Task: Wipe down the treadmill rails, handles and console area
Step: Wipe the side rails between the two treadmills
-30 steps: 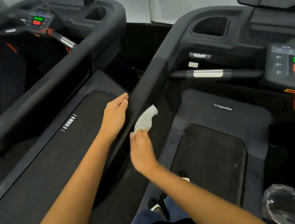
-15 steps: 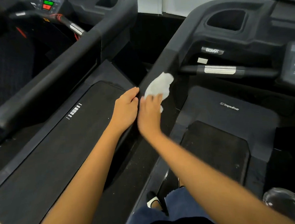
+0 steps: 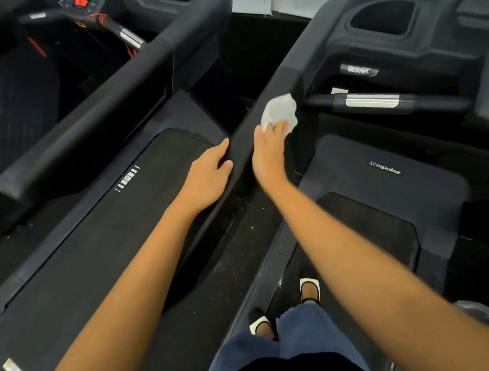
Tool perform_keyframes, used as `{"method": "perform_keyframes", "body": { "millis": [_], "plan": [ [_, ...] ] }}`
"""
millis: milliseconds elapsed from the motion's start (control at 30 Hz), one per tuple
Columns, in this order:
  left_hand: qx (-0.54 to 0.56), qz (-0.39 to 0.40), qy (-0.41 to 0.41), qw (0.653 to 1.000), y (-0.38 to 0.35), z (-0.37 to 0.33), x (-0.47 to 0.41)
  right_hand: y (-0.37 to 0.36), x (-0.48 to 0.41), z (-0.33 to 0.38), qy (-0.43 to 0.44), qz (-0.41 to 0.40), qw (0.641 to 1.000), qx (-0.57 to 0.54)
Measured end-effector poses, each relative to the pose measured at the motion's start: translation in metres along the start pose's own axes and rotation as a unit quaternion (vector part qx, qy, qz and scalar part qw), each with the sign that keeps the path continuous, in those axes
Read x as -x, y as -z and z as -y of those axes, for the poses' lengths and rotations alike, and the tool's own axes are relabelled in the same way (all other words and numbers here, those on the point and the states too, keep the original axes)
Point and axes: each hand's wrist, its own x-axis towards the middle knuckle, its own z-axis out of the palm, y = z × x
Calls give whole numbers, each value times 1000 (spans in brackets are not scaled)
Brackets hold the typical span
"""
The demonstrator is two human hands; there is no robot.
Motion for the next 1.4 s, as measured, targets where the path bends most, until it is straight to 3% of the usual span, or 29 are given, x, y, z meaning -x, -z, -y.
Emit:
{"method": "perform_keyframes", "body": {
  "millis": [67, 100, 167, 233, 400, 500, 567, 733, 800, 900, 1000, 1133, 1200, 1300, 1400],
  "plan": [
    [11, 3, 4, 1000, 0, 2, -1, -12, 64, 1, -21, 1, 999, -26],
    [10, 5, 4, 1000, 1, 4, -2, -21, 111, 2, -22, 55, 998, -39],
    [5, 7, 5, 1000, 3, 5, -4, -23, 184, -2, 5, 83, 993, -89],
    [1, 6, 6, 1000, 3, 3, -4, -21, 198, -2, -3, 131, 987, -92],
    [11, -5, 6, 1000, 3, 1, 2, -7, 87, 7, -38, 36, 998, -34],
    [9, -9, 4, 1000, 2, 0, 4, 0, 17, 7, -117, -25, 987, -103],
    [12, -16, 0, 1000, 1, -2, 6, -10, 30, 9, -127, -63, 973, -183],
    [15, -25, 4, 1000, -2, -3, 2, -20, 143, 3, -95, 25, 990, -104],
    [14, -27, 9, 999, -3, -4, -1, -21, 123, 0, -122, 4, 988, -94],
    [-1, -29, 17, 999, -5, -7, -4, -10, 56, 11, -178, -48, 968, -169],
    [-20, -31, 17, 999, -8, -10, -8, 20, -12, 13, -167, -77, 967, -174],
    [-29, -29, 16, 999, -10, -8, -10, 43, -69, -6, -218, -42, 966, -134],
    [-30, -34, 14, 999, -12, -8, -9, 37, -63, -10, -255, -47, 953, -159],
    [-55, -55, 22, 997, -18, -15, -9, 11, -12, -14, -243, -102, 956, -126],
    [-100, -68, 30, 992, -23, -25, -14, -2, 34, -10, -236, -104, 956, -137]
  ]
}}
